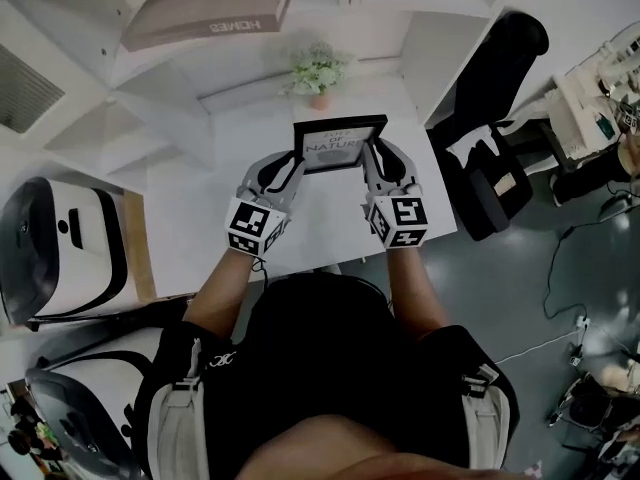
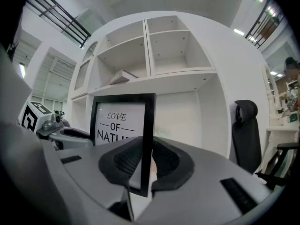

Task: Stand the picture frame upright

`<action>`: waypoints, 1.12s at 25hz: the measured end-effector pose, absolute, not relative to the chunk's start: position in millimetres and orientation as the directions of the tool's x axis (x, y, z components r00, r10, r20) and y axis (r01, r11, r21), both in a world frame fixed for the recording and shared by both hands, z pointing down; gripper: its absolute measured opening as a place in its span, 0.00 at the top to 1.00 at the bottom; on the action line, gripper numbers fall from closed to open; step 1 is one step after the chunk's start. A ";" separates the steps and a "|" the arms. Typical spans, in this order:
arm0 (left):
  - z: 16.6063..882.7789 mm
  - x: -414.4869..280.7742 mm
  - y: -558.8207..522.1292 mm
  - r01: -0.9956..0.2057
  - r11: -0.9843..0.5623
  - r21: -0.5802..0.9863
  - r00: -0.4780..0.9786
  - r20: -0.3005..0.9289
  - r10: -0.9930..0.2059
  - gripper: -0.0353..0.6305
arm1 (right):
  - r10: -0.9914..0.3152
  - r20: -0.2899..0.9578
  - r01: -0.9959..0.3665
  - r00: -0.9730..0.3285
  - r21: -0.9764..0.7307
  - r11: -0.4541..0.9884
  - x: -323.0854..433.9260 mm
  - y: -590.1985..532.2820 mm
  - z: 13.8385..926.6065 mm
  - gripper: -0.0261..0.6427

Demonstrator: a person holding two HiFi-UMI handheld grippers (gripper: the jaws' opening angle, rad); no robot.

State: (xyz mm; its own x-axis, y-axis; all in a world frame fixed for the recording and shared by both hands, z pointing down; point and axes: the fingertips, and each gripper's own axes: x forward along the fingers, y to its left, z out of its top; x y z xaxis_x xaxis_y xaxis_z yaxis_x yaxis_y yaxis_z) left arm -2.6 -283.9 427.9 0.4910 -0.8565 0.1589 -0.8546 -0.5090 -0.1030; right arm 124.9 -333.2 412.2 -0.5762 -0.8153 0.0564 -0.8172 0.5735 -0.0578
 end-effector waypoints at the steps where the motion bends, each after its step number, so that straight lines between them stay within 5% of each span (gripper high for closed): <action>1: 428.9 -11.5 -281.2 -0.869 -0.484 -0.103 0.465 0.163 -0.870 0.81 | -0.799 0.057 -0.801 -0.599 -0.061 0.596 114.5 -334.2 413.5 0.86; 16: 436.3 -193.2 -171.7 -0.995 0.048 -0.084 -0.063 0.194 -0.979 0.81 | -0.359 0.059 -0.363 -0.931 -0.075 0.929 -114.1 -282.9 420.0 0.86; 28: 463.4 -264.2 -125.0 -0.987 0.157 -0.019 -0.157 0.249 -0.956 0.81 | -0.244 0.133 -0.257 -0.960 -0.086 0.963 -196.1 -243.2 445.6 0.86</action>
State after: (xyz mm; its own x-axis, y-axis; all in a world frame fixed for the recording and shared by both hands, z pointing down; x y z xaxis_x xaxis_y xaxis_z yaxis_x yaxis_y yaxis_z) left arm -264.2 -125.0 463.4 -0.1571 -0.9556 0.2493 -0.9874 0.1573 -0.0191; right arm -196.1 -243.2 445.6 -0.9604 -0.2445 0.1335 -0.2570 0.9626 -0.0862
